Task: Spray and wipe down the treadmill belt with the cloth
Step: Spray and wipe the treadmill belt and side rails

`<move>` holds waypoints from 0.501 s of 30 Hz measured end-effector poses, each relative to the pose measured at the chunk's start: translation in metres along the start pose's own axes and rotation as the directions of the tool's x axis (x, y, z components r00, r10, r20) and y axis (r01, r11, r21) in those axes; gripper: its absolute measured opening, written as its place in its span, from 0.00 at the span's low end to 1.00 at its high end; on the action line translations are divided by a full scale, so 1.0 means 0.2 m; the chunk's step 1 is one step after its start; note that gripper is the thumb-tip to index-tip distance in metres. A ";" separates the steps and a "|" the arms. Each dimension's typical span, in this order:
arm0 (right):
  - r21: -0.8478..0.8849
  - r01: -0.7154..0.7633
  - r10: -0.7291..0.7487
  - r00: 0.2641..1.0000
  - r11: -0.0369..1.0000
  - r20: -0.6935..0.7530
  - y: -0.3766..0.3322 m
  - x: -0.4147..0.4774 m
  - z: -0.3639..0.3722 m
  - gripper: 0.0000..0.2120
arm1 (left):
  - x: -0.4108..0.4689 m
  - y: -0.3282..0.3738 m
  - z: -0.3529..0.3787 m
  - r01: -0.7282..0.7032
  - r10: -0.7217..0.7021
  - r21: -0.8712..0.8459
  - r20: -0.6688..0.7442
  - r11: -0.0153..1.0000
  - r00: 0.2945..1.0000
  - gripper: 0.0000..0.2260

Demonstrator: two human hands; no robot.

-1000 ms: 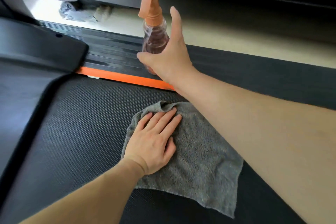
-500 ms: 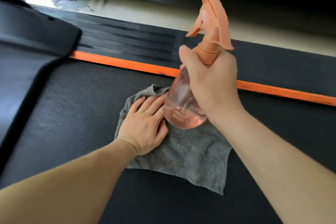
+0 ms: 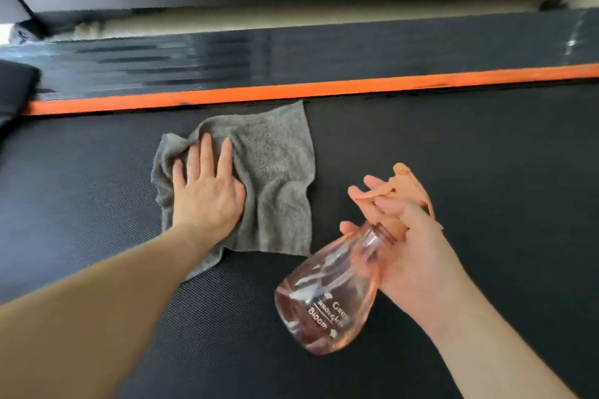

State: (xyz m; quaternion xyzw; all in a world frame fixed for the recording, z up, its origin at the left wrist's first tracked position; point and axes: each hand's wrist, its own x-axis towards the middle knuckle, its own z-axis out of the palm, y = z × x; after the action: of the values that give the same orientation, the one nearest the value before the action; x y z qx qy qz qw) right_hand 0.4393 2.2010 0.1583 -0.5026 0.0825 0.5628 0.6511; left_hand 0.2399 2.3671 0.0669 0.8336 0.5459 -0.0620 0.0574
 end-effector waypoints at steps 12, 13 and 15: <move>0.149 0.101 -0.034 0.919 0.984 -0.393 -0.26 -0.14 -0.75 0.20 | -0.49 0.86 0.17 -0.291 0.291 0.011 0.033 0.957 0.956 0.30; 0.162 0.113 -0.040 0.917 0.980 -0.397 -0.30 -0.15 -0.79 0.20 | -0.53 0.93 0.18 -0.300 0.300 0.001 0.025 0.954 0.953 0.30; 0.133 0.144 -0.078 0.908 0.981 -0.411 -0.39 -0.17 -0.88 0.19 | -0.59 1.09 0.19 -0.322 0.322 -0.020 0.032 0.947 0.946 0.30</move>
State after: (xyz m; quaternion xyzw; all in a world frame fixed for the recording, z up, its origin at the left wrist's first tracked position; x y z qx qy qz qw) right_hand 0.5710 2.0587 0.1402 -0.5579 0.2314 0.4003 0.6892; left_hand 0.3920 2.1679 0.0548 0.9099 0.4018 -0.0622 0.0823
